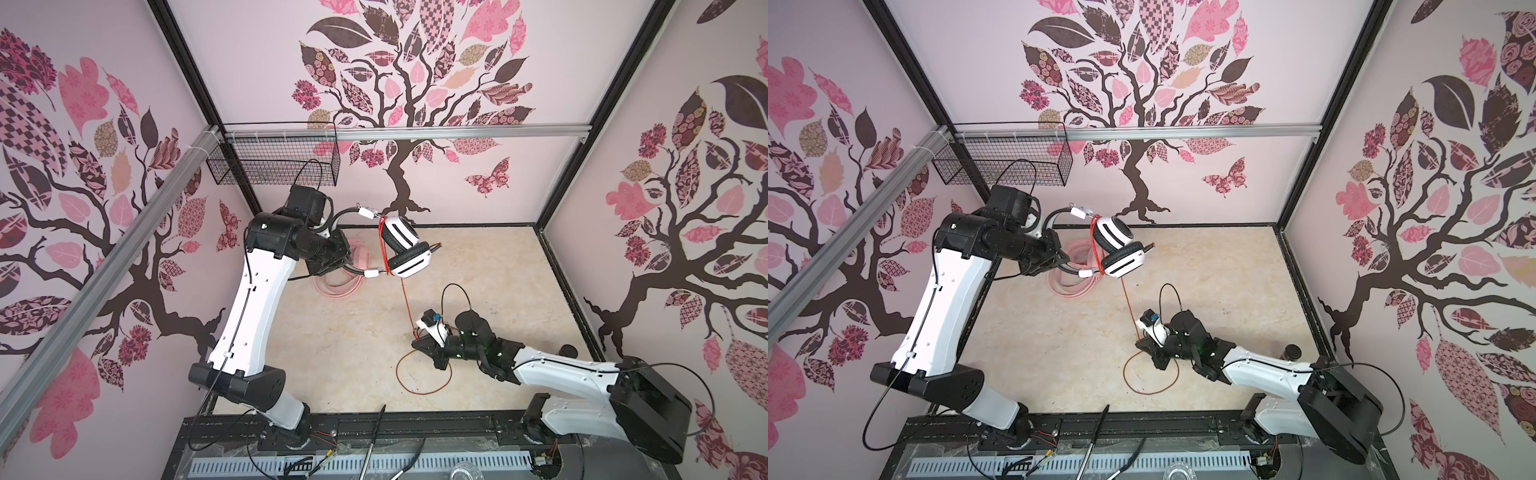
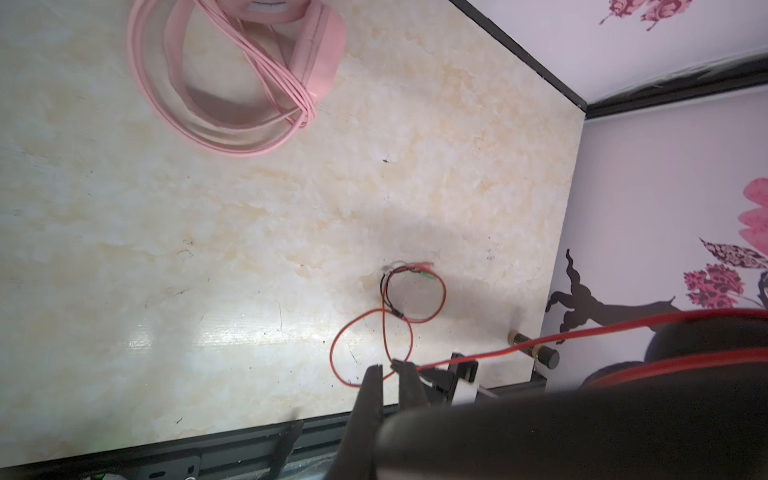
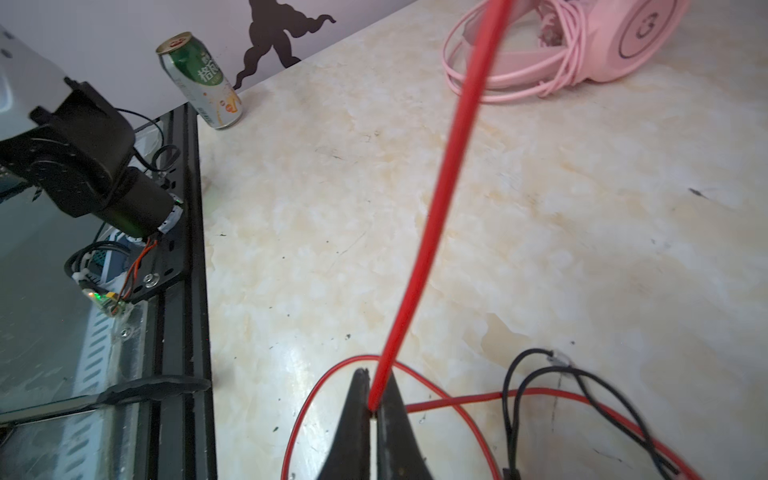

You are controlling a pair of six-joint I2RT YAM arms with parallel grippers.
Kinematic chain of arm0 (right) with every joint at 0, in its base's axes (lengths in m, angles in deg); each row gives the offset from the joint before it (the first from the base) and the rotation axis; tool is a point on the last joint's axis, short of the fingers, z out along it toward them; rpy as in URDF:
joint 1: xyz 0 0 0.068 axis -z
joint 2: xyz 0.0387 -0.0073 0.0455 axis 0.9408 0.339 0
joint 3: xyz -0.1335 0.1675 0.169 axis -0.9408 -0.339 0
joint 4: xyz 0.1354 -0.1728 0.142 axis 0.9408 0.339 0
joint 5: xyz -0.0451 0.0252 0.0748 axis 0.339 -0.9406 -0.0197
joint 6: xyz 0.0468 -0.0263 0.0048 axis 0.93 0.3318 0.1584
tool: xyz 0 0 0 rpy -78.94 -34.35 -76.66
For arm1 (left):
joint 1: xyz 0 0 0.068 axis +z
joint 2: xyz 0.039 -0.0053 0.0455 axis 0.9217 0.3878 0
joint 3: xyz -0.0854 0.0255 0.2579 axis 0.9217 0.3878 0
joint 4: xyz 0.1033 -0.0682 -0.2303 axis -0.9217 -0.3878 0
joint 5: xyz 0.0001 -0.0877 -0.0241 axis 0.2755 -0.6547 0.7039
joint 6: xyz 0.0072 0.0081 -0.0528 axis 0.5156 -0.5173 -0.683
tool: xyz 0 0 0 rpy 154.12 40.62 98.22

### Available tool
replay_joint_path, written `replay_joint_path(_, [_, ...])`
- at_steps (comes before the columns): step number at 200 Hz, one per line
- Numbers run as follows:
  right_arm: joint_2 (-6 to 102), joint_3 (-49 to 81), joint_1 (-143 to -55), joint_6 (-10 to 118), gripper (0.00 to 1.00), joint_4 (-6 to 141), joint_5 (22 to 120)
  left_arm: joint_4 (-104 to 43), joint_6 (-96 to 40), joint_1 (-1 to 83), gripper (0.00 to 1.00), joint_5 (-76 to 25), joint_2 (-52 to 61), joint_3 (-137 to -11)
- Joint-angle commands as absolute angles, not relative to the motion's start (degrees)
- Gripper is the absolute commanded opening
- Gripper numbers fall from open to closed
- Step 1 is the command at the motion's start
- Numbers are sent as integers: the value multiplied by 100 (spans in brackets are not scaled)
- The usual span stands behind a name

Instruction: Wrap the headphones

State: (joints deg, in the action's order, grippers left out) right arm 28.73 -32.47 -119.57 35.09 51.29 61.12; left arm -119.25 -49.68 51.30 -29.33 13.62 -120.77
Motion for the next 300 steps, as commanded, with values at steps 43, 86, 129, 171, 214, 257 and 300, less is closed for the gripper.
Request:
replay_joint_path(43, [1893,-2433,-12368,3052,0,7455,6851,-11273,-5442,5153,0,-1883,1477,-11660])
replay_joint_path(86, [1850,-1471,-12802,2982,0,8685,7350,-11095,-5664,5153,0,-813,1389,-10916])
replay_joint_path(129, [2459,-397,-13358,2985,0,9485,7683,-11211,-5775,5030,0,-682,1742,-10746])
replay_joint_path(171, [2937,223,-13619,2916,0,9675,7733,-11180,-5876,4615,0,-357,1826,-10522])
replay_joint_path(214, [2797,656,-13628,2932,0,10051,8372,-11312,-5829,4530,0,154,1820,-10286])
replay_joint_path(257, [2512,872,-13628,2792,0,10601,9484,-11469,-5201,4373,0,289,1853,-10138])
replay_joint_path(300, [2524,931,-13630,2684,0,11098,10756,-11358,-4425,3508,0,714,1615,-9655])
